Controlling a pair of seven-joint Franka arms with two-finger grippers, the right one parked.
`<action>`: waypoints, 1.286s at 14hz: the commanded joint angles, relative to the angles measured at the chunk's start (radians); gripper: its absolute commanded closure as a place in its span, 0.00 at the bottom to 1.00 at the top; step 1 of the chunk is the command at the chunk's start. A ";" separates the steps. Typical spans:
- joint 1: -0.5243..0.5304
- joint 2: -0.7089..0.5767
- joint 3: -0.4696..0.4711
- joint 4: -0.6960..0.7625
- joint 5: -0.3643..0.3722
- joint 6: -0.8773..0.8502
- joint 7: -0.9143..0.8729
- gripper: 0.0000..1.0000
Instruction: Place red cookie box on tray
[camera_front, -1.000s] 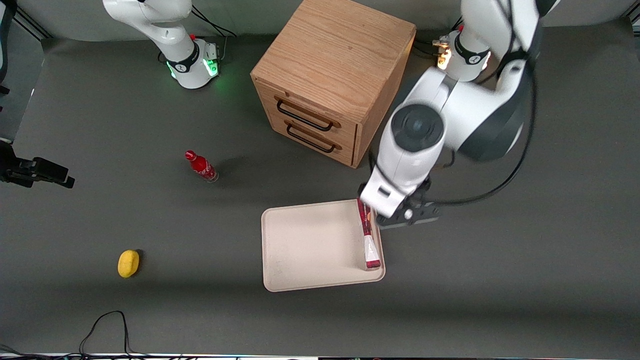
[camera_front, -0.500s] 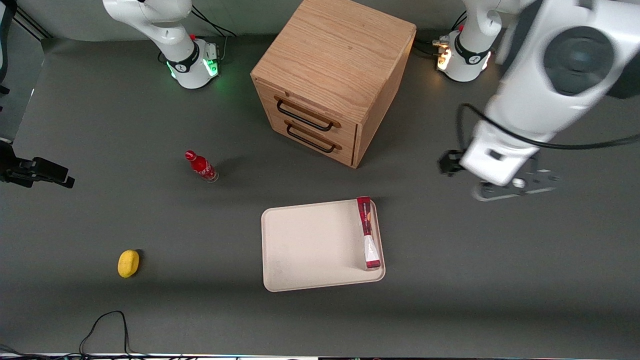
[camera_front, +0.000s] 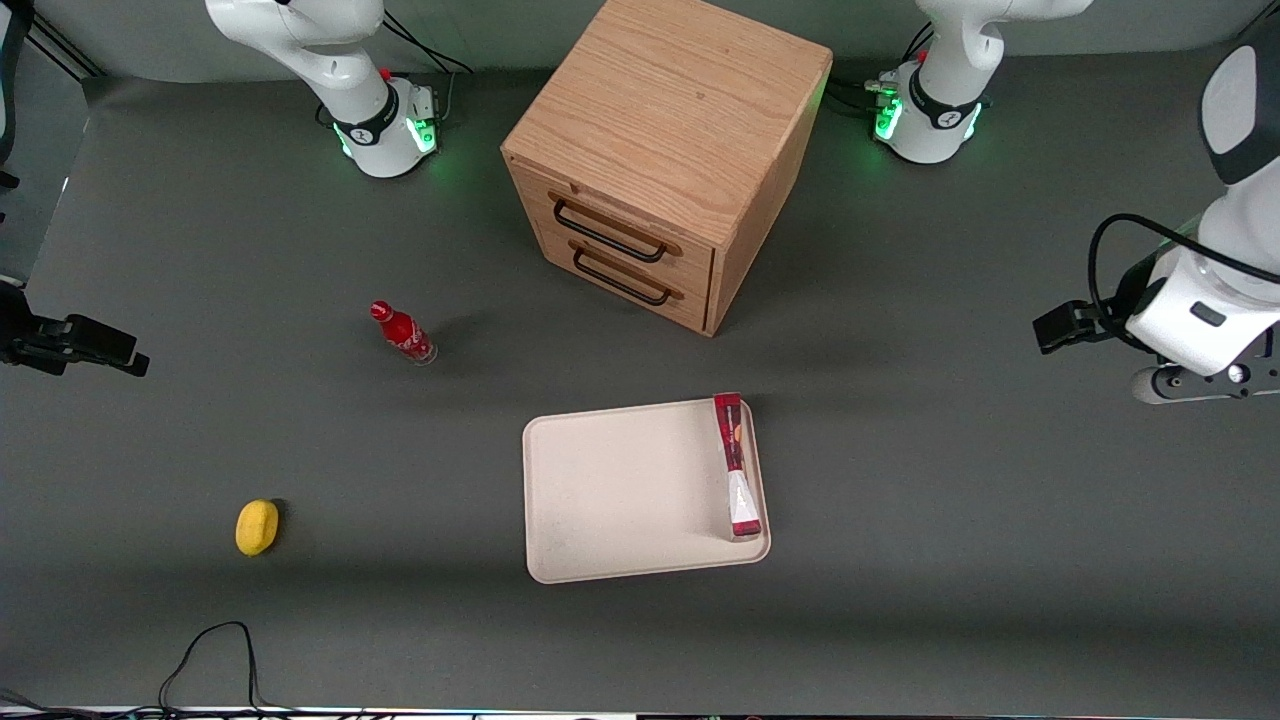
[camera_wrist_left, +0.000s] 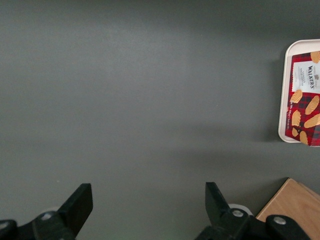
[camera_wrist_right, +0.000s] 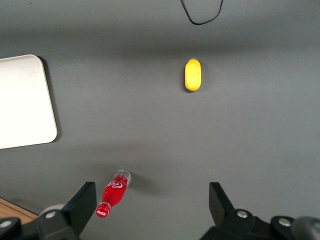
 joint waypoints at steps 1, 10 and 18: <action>0.050 -0.043 -0.009 -0.062 -0.013 0.042 0.077 0.00; 0.046 -0.118 0.035 -0.185 -0.024 0.158 0.083 0.00; 0.041 -0.105 0.040 -0.127 -0.064 0.018 0.089 0.00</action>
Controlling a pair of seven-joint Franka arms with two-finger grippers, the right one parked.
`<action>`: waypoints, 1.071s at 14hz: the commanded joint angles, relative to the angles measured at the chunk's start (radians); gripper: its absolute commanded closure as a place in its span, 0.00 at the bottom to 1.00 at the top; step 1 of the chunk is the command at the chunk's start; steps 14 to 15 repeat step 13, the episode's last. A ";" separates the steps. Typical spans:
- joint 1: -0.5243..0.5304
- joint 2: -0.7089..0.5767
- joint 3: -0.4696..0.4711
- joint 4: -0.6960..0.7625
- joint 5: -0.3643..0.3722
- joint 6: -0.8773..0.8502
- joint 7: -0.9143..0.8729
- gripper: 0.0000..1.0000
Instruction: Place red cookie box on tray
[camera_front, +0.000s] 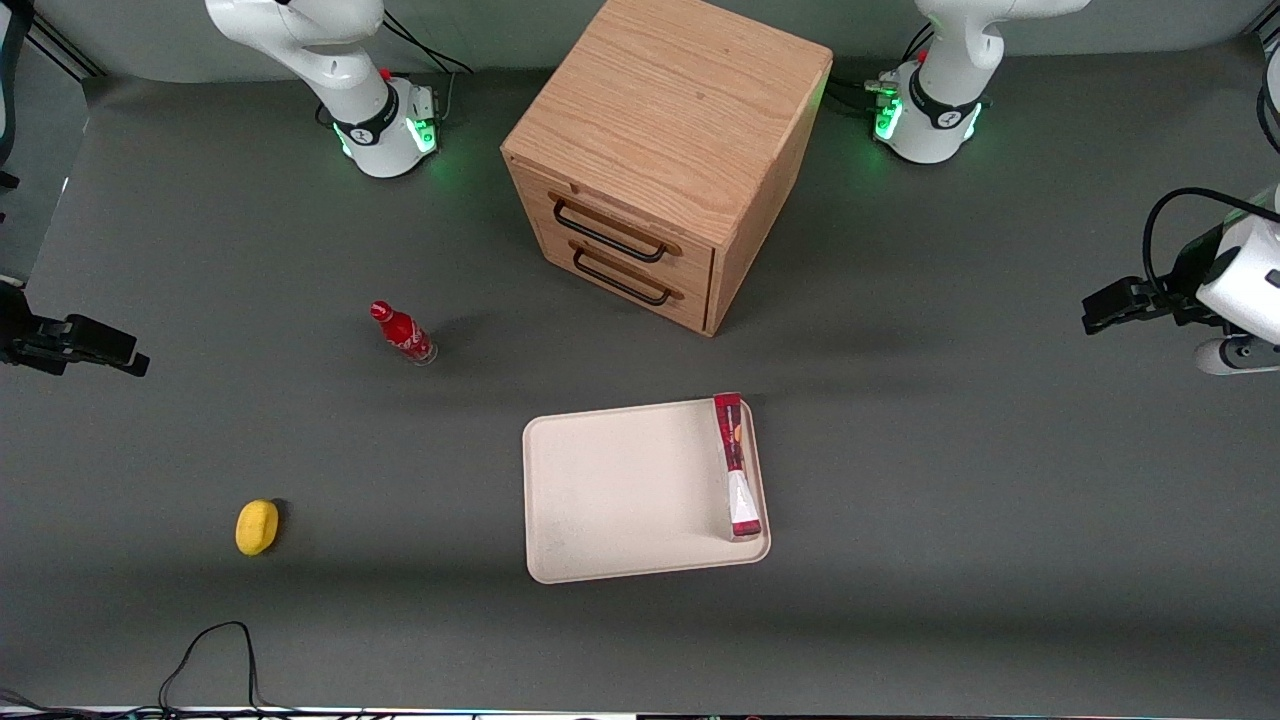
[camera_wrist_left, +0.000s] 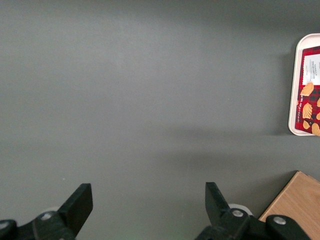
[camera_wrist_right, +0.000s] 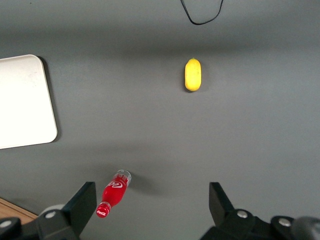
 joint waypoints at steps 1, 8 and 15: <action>-0.011 -0.010 0.010 0.002 -0.023 -0.029 0.018 0.00; -0.007 -0.007 0.010 0.002 -0.026 -0.038 0.066 0.00; -0.002 -0.003 0.013 0.003 -0.018 -0.038 0.057 0.00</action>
